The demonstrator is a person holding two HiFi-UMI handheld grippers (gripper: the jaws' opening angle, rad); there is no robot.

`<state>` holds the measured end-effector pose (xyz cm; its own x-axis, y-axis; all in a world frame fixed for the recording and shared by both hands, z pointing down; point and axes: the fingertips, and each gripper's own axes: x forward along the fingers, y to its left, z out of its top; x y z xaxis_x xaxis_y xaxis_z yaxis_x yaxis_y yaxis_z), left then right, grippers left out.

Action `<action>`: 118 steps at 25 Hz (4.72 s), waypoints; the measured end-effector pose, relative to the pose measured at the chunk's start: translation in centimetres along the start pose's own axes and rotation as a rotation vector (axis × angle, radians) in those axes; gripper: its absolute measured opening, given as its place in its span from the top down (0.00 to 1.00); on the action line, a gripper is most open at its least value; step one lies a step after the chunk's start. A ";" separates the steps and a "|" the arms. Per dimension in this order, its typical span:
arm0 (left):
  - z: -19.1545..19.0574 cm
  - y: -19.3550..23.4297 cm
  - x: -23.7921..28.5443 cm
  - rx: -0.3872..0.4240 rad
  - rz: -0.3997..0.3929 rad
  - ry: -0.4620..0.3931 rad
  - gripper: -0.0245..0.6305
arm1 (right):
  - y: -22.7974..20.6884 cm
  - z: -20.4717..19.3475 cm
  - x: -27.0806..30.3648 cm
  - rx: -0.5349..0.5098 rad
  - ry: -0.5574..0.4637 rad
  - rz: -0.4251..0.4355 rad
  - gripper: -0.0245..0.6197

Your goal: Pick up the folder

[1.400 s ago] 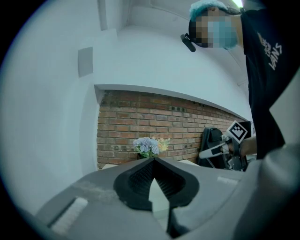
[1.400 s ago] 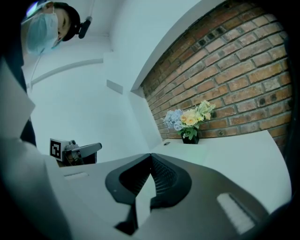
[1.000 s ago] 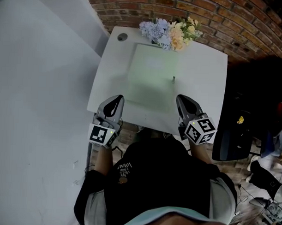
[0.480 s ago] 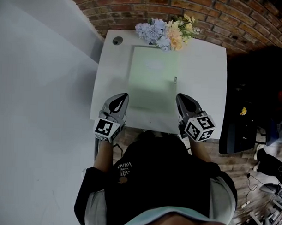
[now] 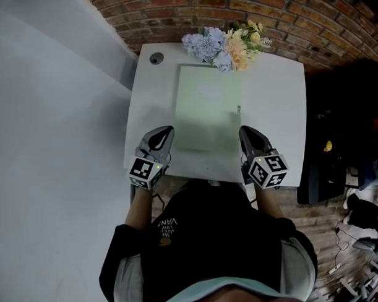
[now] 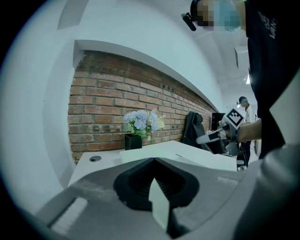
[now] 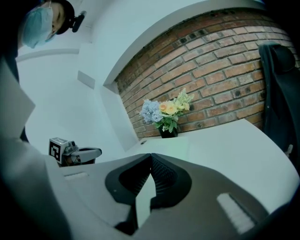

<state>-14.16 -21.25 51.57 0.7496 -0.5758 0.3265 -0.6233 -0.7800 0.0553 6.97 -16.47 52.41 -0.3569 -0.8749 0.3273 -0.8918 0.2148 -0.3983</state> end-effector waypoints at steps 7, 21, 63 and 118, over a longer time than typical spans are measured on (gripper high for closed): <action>-1.6 1.2 1.9 -0.014 -0.035 0.033 0.96 | -1.7 -1.2 0.7 0.030 0.034 -0.055 0.91; -3.8 3.1 4.1 -0.214 -0.060 0.084 0.72 | -3.9 -3.0 2.4 0.143 0.077 -0.102 0.52; -10.4 3.1 10.4 -0.647 -0.173 0.385 0.39 | -4.9 -8.7 9.4 0.337 0.383 0.029 0.29; -9.8 2.9 -2.7 -0.708 0.149 0.208 0.39 | 6.1 -8.7 9.4 0.042 0.531 0.251 0.30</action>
<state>-20.15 -19.53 60.08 0.6325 -0.5501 0.5454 -0.7616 -0.3134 0.5671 -4.26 -19.64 60.55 -0.6561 -0.4597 0.5985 -0.7538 0.3603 -0.5496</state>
